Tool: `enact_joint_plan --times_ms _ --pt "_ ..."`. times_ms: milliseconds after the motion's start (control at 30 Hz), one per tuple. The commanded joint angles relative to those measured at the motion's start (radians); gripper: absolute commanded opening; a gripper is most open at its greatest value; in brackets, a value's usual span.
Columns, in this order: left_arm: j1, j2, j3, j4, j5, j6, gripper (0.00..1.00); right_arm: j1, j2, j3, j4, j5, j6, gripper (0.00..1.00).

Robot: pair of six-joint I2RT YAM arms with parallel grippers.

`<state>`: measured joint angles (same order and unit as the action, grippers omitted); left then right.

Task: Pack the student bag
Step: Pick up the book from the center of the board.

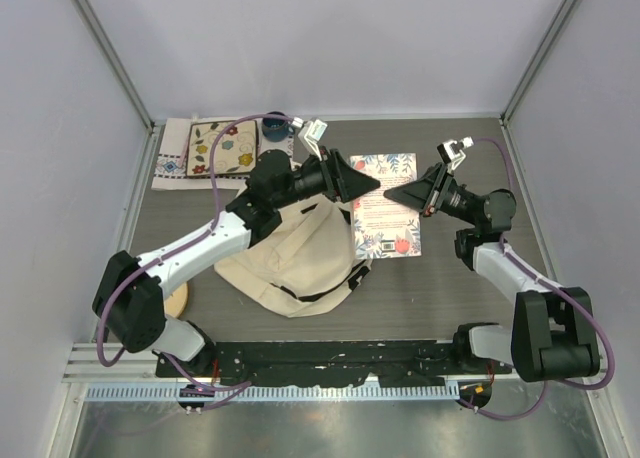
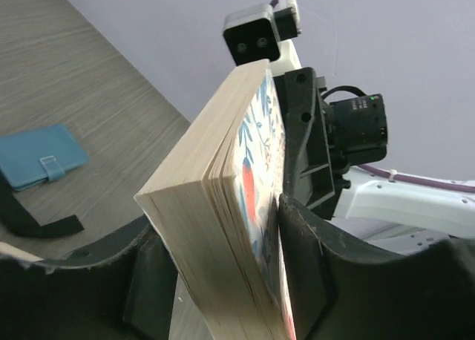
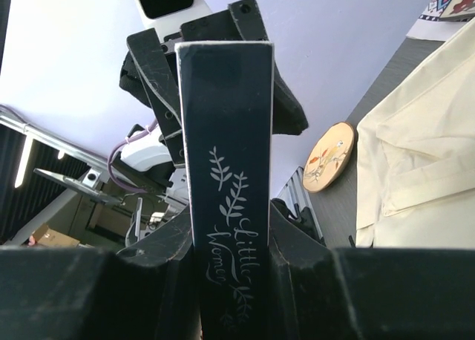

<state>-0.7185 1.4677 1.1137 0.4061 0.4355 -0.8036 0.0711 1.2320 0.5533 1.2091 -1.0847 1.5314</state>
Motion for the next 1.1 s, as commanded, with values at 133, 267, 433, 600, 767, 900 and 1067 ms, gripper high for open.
enact_joint_plan --times_ms 133,267,433,600,767,900,1067 --pt "0.005 -0.040 -0.008 0.109 0.046 -0.012 0.10 0.012 0.023 0.025 0.152 0.003 0.046 0.02" --pt "0.010 -0.061 -0.015 0.082 0.019 0.004 0.00 0.012 0.001 0.026 -0.010 0.040 -0.062 0.32" --pt "0.014 -0.151 -0.049 -0.082 -0.148 0.082 0.00 0.013 -0.176 0.158 -0.942 0.271 -0.690 0.76" --pt "0.022 -0.285 -0.100 -0.249 -0.464 0.127 0.00 0.012 -0.252 0.221 -1.293 0.516 -0.869 0.82" --pt "0.030 -0.441 -0.184 -0.276 -0.664 0.112 0.00 0.022 -0.246 0.116 -1.122 0.430 -0.708 0.82" --pt "0.045 -0.504 -0.195 -0.337 -0.751 0.101 0.00 0.070 -0.244 0.066 -1.091 0.454 -0.697 0.82" --pt "0.063 -0.553 -0.226 -0.339 -0.796 0.038 0.00 0.153 -0.243 0.056 -1.079 0.499 -0.679 0.82"
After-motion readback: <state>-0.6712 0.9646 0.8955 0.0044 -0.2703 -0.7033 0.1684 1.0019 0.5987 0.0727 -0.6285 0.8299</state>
